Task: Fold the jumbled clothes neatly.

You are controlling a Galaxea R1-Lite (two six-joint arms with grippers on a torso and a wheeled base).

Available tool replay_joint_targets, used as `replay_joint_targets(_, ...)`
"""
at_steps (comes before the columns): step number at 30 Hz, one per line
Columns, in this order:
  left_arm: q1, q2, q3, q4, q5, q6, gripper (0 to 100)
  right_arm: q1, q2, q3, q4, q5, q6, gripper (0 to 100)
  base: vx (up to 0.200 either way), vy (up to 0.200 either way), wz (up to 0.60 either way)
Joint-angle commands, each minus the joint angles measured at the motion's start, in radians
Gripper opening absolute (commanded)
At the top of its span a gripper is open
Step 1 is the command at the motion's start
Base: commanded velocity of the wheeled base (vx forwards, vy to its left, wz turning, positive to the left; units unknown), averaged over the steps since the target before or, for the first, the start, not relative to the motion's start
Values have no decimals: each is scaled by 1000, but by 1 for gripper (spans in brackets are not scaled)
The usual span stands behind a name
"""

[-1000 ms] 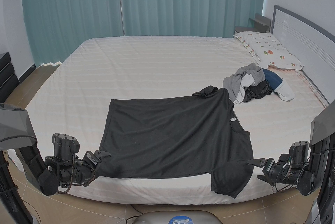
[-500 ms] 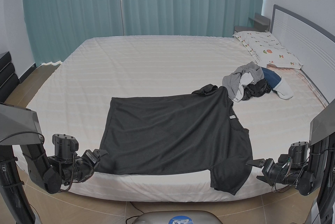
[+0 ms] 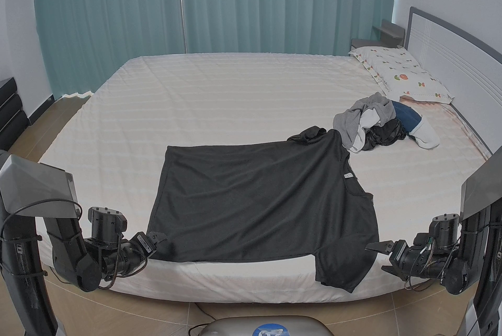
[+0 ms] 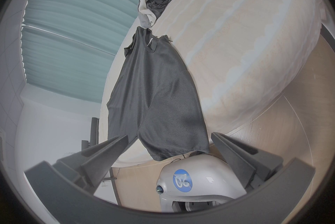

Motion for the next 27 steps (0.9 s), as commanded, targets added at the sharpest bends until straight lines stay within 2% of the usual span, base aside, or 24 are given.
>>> replay_joint_targets(1,-10,26,-4,-2,7,0,100,0,7,-1,-13,0,0,100,0,0,0)
replay_joint_targets(15,-8,59,-46,-2,12,53,100,16,31,5,-13,0,3,100,0,0,0)
replay_joint_targets(17,-5,71,-43,-2,5,122,100,22,31,6,-13,-1,3,100,0,0,0)
replay_joint_targets(27,-5,77,-63,-3,4,125,100,34,36,8,-15,-4,1,100,0,0,0)
